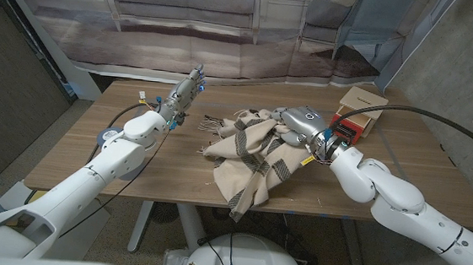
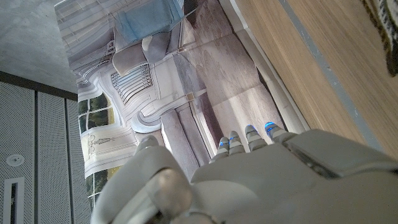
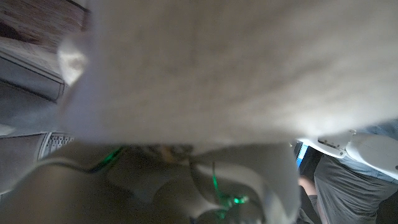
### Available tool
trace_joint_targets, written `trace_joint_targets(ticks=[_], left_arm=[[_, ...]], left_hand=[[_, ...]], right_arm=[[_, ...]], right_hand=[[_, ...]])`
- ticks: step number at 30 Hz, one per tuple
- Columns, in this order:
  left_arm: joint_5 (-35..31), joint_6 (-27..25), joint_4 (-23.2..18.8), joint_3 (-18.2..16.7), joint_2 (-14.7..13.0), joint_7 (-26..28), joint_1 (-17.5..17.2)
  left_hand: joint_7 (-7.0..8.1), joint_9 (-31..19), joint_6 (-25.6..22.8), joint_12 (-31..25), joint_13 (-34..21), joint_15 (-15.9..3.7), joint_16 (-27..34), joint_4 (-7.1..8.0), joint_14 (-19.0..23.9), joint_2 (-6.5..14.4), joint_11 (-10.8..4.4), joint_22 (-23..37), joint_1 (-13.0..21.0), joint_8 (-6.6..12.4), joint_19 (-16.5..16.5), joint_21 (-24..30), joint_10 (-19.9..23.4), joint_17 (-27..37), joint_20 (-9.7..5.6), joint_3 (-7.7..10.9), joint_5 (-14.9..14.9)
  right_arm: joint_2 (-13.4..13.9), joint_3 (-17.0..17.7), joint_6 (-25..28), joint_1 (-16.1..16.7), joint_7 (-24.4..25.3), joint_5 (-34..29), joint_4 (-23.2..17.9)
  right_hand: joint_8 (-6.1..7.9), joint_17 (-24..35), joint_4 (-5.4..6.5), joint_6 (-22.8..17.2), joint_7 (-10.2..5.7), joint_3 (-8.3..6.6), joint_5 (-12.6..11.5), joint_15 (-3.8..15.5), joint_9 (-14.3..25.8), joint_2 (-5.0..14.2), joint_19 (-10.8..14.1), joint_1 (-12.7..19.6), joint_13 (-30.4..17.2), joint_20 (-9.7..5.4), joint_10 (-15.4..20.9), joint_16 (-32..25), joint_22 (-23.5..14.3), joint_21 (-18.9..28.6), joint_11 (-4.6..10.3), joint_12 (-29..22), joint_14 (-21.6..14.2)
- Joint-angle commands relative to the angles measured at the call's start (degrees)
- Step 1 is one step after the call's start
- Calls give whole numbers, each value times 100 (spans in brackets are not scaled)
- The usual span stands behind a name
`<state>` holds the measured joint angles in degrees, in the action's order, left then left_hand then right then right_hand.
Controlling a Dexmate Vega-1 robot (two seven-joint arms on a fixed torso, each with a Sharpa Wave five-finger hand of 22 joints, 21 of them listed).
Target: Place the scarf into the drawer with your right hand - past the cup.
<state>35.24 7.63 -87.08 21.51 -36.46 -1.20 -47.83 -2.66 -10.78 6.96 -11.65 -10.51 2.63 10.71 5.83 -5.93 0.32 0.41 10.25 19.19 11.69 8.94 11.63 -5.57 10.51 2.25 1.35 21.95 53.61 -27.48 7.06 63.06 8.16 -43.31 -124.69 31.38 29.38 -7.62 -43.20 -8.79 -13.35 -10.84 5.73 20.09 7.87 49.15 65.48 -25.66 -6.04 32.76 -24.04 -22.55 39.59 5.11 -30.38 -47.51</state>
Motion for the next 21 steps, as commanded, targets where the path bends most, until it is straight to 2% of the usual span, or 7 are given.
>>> trace_joint_targets(ticks=[1,21], left_arm=[[7,-37,-19,6,-23,-33,15],[5,-47,-169,-52,-65,74,-68]], left_hand=[[-2,-21,-31,9,-23,12,11,16,-43,50,6,28,-4,-16,18,-6,-20,17,11,-34,34],[-6,-21,-35,9,-23,5,16,14,-37,61,7,28,6,-16,19,-5,-20,17,10,-50,32]], right_arm=[[1,228,28,109,59,178,-166],[11,607,86,181,-6,588,-412]], right_hand=[[39,29,30,-69,-13,-25,17,730,19,65,-9,1,-24,-686,78,13,-15,56,13,5,-68],[83,85,14,-114,6,-48,25,727,36,66,-22,40,-98,-689,159,-7,-53,180,-1,4,-168]])
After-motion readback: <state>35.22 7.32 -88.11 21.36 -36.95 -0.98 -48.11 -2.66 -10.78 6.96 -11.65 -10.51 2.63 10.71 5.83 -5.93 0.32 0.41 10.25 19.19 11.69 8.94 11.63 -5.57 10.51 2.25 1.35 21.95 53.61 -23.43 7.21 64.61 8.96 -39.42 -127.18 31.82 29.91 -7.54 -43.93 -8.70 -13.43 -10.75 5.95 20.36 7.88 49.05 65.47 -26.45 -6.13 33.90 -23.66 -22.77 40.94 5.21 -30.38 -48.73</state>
